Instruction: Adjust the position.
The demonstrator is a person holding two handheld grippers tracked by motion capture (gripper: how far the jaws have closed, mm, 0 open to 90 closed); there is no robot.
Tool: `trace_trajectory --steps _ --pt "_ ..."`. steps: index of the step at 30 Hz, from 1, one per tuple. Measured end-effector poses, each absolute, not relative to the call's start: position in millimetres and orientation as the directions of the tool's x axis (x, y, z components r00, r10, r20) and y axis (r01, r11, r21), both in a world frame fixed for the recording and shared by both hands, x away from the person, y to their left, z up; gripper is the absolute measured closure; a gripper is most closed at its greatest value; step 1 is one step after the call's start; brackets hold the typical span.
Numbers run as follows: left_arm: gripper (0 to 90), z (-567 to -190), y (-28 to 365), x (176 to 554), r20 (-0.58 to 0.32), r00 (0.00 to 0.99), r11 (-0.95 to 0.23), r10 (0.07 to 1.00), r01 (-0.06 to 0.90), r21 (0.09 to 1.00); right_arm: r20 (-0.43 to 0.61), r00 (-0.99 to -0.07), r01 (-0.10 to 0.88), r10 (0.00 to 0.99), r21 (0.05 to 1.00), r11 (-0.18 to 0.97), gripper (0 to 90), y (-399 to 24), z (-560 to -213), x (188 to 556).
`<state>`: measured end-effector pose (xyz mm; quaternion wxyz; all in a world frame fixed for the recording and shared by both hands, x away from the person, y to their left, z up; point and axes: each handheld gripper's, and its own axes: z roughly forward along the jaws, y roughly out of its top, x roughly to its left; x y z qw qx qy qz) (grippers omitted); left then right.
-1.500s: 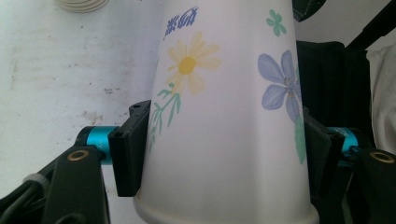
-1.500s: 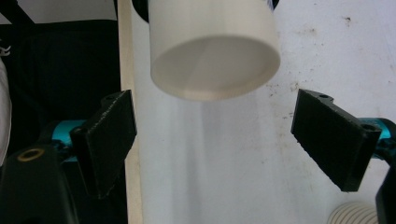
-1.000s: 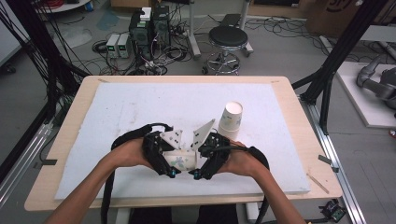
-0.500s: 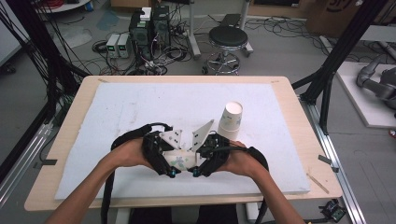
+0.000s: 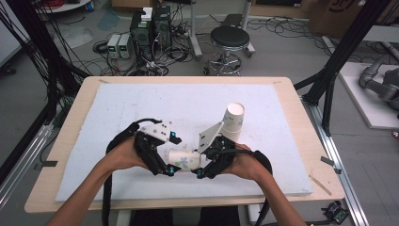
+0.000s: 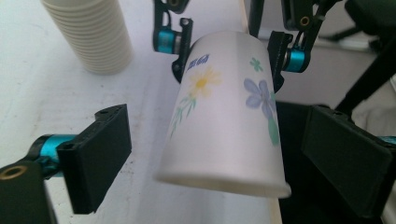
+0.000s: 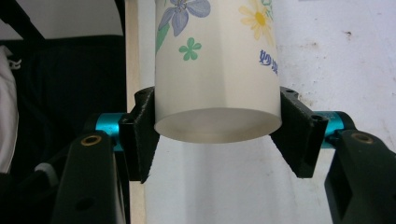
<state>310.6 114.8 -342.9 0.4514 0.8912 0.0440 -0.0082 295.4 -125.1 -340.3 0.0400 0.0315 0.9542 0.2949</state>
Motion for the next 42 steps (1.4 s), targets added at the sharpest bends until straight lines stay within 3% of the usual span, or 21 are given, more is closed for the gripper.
trace_trajectory --steps 6,24,30,42 --pt "7.2 -351 139 307 -0.049 0.991 -0.462 0.124 0.101 0.881 -0.029 -0.99 0.079 0.135 0.684 0.725 37.6 -148 -344 296" --pt "7.2 -388 155 298 -0.07 0.984 -0.185 0.166 0.101 0.977 -0.014 -0.982 0.088 0.187 0.846 0.526 37.5 -171 -360 288" --pt "7.2 -402 153 295 -0.088 0.985 -0.146 0.147 0.11 0.983 0.008 -0.987 0.078 0.161 0.9 0.429 37.5 -176 -369 288" --pt "7.2 -405 136 296 -0.093 0.989 -0.113 0.111 0.106 0.988 0.003 -0.992 0.05 0.125 0.926 0.375 37.5 -176 -376 290"
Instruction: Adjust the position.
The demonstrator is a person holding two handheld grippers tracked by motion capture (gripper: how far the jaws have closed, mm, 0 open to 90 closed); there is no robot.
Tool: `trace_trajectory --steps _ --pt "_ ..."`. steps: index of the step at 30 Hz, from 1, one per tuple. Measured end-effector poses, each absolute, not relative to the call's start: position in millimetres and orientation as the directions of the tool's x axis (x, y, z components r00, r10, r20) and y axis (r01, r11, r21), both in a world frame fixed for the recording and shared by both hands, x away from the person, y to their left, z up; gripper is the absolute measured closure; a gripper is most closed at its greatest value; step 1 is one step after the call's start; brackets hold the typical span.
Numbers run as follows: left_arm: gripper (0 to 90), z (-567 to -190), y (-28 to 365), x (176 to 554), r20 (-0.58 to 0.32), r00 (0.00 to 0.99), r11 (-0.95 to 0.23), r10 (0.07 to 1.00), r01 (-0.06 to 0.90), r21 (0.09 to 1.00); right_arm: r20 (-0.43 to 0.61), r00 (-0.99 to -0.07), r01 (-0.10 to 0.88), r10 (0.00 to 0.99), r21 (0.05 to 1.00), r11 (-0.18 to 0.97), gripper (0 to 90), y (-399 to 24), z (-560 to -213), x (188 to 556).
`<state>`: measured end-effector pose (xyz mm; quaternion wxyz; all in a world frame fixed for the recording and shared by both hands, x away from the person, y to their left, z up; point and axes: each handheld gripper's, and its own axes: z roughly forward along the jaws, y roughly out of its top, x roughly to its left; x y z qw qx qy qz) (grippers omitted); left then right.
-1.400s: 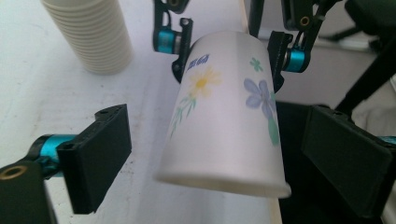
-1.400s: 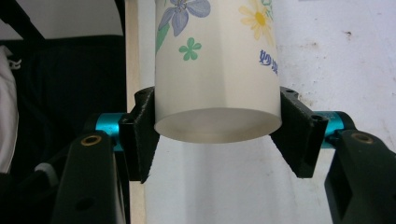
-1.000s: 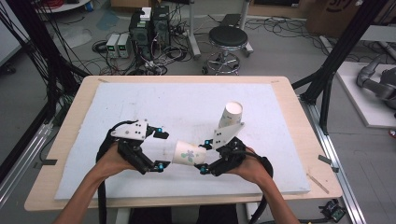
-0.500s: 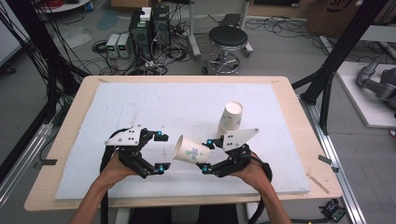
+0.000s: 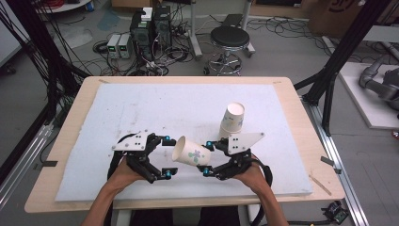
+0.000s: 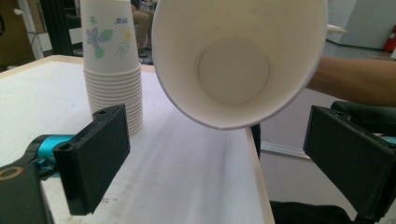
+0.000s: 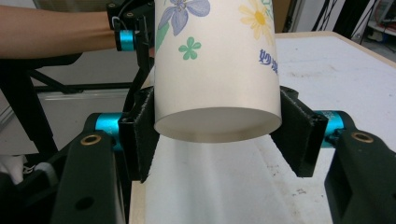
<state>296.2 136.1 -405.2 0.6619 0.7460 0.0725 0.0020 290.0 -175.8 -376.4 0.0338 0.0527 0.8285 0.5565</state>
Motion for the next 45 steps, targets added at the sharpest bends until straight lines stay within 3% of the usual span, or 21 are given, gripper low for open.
trace_trajectory --steps 21,35,40,45 --pt "7.3 -388 110 303 -0.083 0.996 -0.105 0.035 0.086 0.991 0.024 -0.996 0.048 0.083 0.952 0.301 37.5 -175 -392 294" --pt "18.4 -389 105 303 -0.085 0.996 -0.1 0.008 0.085 0.991 0.022 -0.997 0.042 0.068 0.95 0.308 37.5 -171 -395 295" --pt "31.1 -389 106 303 -0.065 0.998 -0.096 0.004 0.066 0.993 0.025 -0.997 0.045 0.069 0.947 0.319 37.5 -170 -395 296" --pt "33.2 -388 107 303 -0.062 0.998 -0.098 0.006 0.062 0.993 0.022 -0.997 0.042 0.068 0.946 0.321 37.6 -170 -395 296"
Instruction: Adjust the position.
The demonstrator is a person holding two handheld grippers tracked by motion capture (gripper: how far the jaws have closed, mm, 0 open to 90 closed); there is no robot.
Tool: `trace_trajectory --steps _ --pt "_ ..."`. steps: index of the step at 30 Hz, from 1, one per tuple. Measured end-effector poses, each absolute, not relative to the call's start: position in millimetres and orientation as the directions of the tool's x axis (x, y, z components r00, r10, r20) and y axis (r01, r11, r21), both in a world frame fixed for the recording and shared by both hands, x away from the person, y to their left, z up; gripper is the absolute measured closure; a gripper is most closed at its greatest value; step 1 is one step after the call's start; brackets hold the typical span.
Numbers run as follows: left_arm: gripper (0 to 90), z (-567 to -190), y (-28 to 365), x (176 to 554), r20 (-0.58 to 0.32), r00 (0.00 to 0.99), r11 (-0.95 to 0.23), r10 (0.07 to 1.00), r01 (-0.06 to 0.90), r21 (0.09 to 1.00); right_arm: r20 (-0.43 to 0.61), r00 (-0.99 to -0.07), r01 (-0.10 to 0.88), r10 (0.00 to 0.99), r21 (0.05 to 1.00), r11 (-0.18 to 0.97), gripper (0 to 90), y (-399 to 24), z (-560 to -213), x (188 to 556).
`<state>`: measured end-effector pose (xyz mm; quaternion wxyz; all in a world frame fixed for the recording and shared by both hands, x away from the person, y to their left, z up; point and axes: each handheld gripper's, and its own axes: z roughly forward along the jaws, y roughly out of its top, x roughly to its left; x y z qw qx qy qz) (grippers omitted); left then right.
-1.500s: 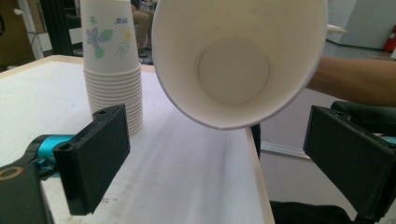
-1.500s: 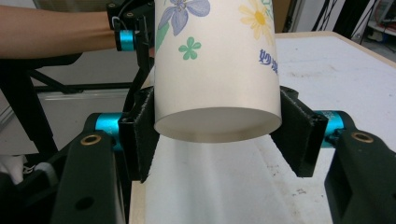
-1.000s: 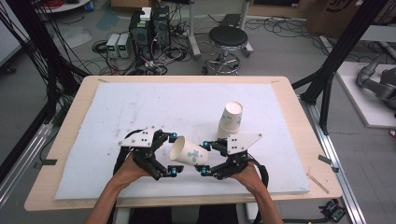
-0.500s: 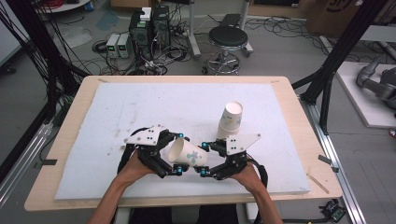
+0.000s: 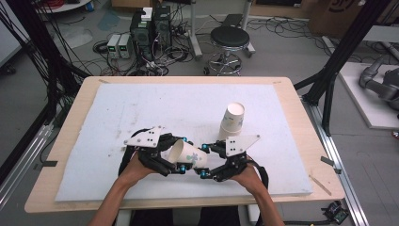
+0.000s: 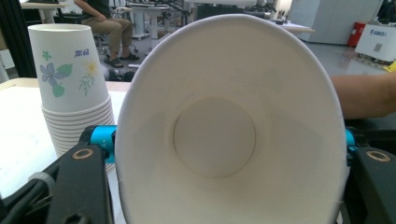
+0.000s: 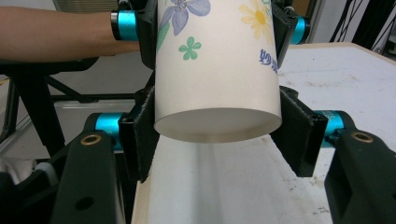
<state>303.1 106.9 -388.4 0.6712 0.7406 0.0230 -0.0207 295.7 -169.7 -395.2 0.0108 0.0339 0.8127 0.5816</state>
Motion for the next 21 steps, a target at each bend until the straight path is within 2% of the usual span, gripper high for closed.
trace_trajectory --steps 6,7,8,9,16,21 --pt "34.0 -388.2 106.8 302.7 -0.057 0.998 -0.101 0.005 0.057 0.993 0.017 -0.997 0.039 0.07 0.945 0.325 36.3 -169.9 -394.9 295.2" --pt "33.8 -387.9 107.6 302.8 -0.057 0.998 -0.104 0.01 0.057 0.993 0.036 -0.995 0.063 0.09 0.942 0.33 19.0 -168.4 -394.5 294.3" --pt "33.8 -387.9 107.6 302.8 -0.057 0.998 -0.104 0.01 0.057 0.993 0.036 -0.995 0.063 0.09 0.942 0.33 19.0 -168.4 -394.5 294.3" --pt "33.8 -387.8 108.1 302.8 -0.056 0.998 -0.107 0.012 0.057 0.993 0.042 -0.992 0.078 0.116 0.939 0.336 15.1 -167.4 -394.2 293.8" --pt "33.6 -386.3 112.7 302.9 -0.052 0.998 -0.126 0.033 0.055 0.99 0.025 -0.987 0.08 0.158 0.933 0.351 13.9 -165.7 -393.2 290.4" --pt "33.1 -379.1 116.0 304.1 -0.022 0.996 -0.203 0.089 0.04 0.978 0.021 -0.981 0.093 0.19 0.922 0.376 14.0 -167.6 -393.3 287.4"
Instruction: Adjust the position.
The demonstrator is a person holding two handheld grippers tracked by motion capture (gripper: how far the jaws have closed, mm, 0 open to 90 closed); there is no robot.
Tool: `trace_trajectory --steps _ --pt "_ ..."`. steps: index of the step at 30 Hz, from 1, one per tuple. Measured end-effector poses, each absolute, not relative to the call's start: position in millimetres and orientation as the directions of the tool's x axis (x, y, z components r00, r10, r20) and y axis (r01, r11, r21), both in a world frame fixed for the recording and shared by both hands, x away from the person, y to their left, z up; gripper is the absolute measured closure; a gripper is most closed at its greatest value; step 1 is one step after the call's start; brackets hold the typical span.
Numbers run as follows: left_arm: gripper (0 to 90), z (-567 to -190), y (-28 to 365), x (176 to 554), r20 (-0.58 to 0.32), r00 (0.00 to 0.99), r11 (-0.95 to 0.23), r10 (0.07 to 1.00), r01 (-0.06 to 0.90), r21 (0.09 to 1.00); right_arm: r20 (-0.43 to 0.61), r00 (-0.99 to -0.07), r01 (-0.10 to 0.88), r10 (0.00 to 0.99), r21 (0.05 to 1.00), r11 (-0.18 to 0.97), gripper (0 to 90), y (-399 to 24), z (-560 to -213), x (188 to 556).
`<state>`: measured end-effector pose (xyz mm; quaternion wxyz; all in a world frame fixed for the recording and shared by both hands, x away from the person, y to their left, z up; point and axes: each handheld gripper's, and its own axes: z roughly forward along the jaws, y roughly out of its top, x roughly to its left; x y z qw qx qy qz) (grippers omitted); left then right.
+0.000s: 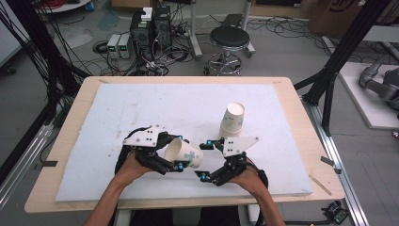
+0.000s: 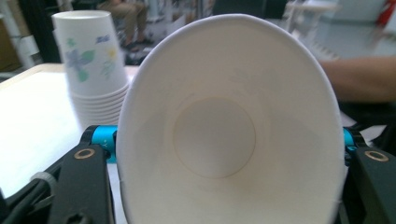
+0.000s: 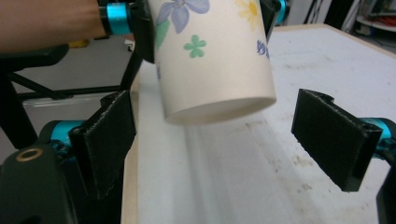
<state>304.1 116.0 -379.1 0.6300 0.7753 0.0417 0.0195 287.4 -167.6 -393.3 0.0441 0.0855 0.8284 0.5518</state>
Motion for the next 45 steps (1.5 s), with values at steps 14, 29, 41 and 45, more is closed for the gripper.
trace_trajectory --steps 14,29,41,45 --pt "32.7 -365 122 331 -0.004 0.982 -0.476 0.189 0.095 0.874 0.015 -0.904 0.179 0.428 0.921 0.345 14.1 -210 -408 277" --pt "32.4 -361 118 362 0.017 0.975 -0.658 0.22 0.136 0.741 0.015 -0.787 0.27 0.617 0.908 0.321 14.1 -246 -428 277" --pt "32.4 -359 120 375 0.036 0.975 -0.768 0.221 0.151 0.623 0.009 -0.691 0.329 0.723 0.894 0.304 14.5 -265 -445 284" --pt "32.4 -358 120 375 0.042 0.975 -0.768 0.219 0.146 0.623 0.012 -0.685 0.335 0.729 0.893 0.301 14.7 -267 -449 285"
